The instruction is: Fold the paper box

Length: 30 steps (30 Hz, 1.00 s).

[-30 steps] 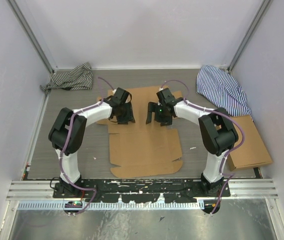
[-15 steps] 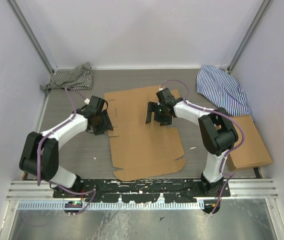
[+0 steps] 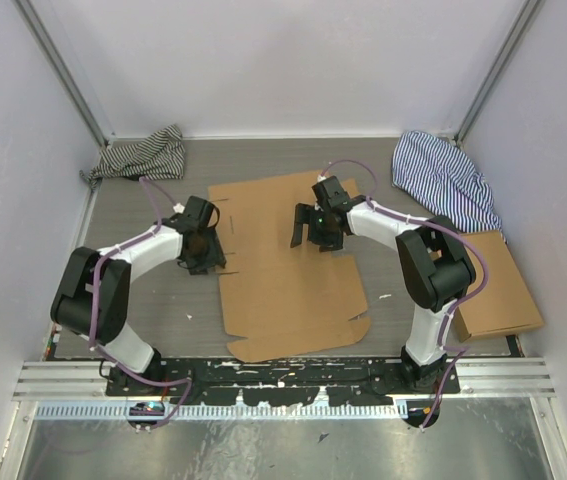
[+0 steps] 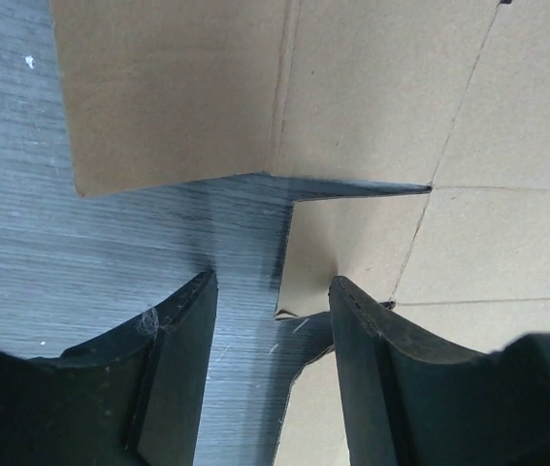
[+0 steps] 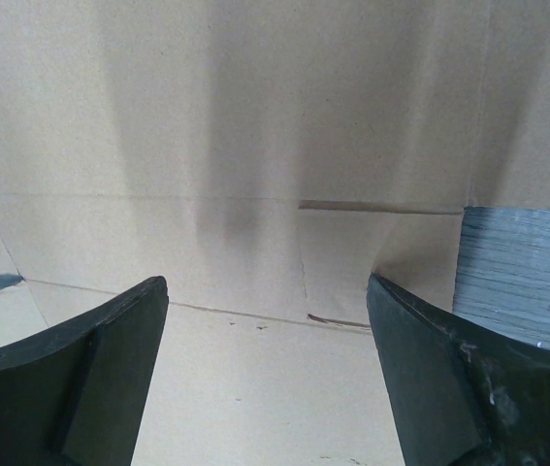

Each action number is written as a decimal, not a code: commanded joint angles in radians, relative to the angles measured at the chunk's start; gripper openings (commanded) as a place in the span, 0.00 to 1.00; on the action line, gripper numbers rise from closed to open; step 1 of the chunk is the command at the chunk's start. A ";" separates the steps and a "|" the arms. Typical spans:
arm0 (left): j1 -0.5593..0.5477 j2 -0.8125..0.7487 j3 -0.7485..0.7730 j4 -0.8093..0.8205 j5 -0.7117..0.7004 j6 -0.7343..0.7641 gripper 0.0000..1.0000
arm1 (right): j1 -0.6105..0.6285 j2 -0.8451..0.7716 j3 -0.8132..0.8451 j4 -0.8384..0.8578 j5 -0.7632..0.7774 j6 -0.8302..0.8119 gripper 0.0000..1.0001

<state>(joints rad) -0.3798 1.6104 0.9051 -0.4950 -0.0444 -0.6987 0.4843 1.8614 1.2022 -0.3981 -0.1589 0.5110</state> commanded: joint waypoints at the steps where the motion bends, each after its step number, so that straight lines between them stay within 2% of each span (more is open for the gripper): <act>1: 0.004 0.010 0.008 0.050 0.015 0.018 0.57 | 0.007 0.031 -0.034 -0.010 0.012 0.004 0.89; 14: 0.003 -0.017 0.005 0.111 0.106 -0.014 0.52 | 0.007 0.036 -0.036 -0.008 0.009 0.000 0.88; 26: -0.015 -0.109 0.052 0.093 0.166 -0.063 0.49 | 0.007 0.044 -0.032 -0.013 0.007 -0.001 0.88; 30: -0.034 -0.090 0.084 0.105 0.178 -0.073 0.49 | 0.008 0.047 -0.032 -0.014 0.005 0.001 0.88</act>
<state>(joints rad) -0.3962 1.5246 0.9367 -0.4213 0.0982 -0.7494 0.4847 1.8614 1.2018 -0.3973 -0.1596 0.5110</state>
